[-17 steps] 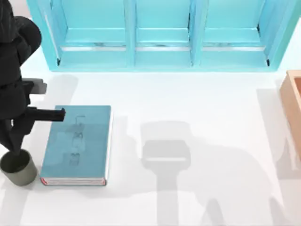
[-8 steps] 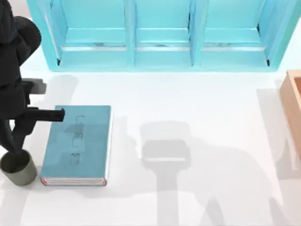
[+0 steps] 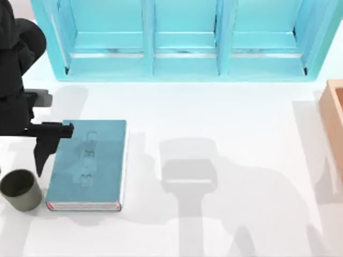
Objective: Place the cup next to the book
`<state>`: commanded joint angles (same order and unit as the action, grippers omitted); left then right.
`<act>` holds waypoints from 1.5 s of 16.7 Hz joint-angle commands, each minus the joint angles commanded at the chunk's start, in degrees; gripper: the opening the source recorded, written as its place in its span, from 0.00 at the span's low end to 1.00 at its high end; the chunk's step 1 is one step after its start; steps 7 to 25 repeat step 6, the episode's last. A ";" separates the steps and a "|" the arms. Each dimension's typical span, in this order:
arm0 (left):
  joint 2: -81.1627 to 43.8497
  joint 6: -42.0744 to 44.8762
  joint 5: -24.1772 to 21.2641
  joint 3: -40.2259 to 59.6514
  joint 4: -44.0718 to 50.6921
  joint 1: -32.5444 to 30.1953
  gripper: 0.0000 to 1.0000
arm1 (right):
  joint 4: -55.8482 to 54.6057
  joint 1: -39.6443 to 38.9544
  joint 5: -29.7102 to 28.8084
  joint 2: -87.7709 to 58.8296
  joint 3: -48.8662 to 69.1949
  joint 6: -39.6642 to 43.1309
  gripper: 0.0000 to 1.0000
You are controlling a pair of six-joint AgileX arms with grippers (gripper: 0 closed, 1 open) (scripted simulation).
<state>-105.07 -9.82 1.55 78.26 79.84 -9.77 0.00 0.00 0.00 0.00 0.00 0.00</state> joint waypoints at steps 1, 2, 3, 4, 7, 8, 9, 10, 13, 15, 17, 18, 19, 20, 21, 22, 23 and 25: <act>0.00 0.00 0.00 0.00 0.00 0.00 1.00 | 0.00 0.00 0.00 0.00 0.00 0.00 1.00; 0.00 0.00 0.00 0.00 0.00 0.00 1.00 | 0.00 0.00 0.00 0.00 0.00 0.00 1.00; 0.00 0.00 0.00 0.00 0.00 0.00 1.00 | 0.00 0.00 0.00 0.00 0.00 0.00 1.00; 0.00 0.00 0.00 0.00 0.00 0.00 1.00 | 0.00 0.00 0.00 0.00 0.00 0.00 1.00; 0.00 0.00 0.00 0.00 0.00 0.00 1.00 | 0.00 0.00 0.00 0.00 0.00 0.00 1.00; 0.00 0.00 0.00 0.00 0.00 0.00 1.00 | 0.00 0.00 0.00 0.00 0.00 0.00 1.00; 0.00 0.00 0.00 0.00 0.00 0.00 1.00 | 0.00 0.00 0.00 0.00 0.00 0.00 1.00; 0.00 0.00 0.00 0.00 0.00 0.00 1.00 | 0.00 0.00 0.00 0.00 0.00 0.00 1.00; 0.00 0.00 0.00 0.00 0.00 0.00 1.00 | 0.00 0.00 0.00 0.00 0.00 0.00 1.00; 0.00 0.00 0.00 0.00 0.00 0.00 1.00 | 0.00 0.00 0.00 0.00 0.00 0.00 1.00; 0.00 0.00 0.00 0.00 0.00 0.00 1.00 | 0.00 0.00 0.00 0.00 0.00 0.00 1.00; 0.00 0.00 0.00 0.00 0.00 0.00 1.00 | 0.00 0.00 0.00 0.00 0.00 0.00 1.00; 0.00 0.00 0.00 0.00 0.00 0.00 1.00 | 0.00 0.00 0.00 0.00 0.00 0.00 1.00; 0.00 0.00 0.00 0.00 0.00 0.00 1.00 | 0.00 0.00 0.00 0.00 0.00 0.00 1.00; 0.00 0.00 0.00 0.00 0.00 0.00 1.00 | 0.00 0.00 0.00 0.00 0.00 0.00 1.00; 0.00 0.00 0.00 0.00 0.00 0.00 1.00 | 0.00 0.00 0.00 0.00 0.00 0.00 1.00; 0.00 0.00 0.00 0.00 0.00 0.00 1.00 | 0.00 0.00 0.00 0.00 0.00 0.00 1.00; 0.00 0.00 0.00 0.00 0.00 0.00 1.00 | 0.00 0.00 0.00 0.00 0.00 0.00 1.00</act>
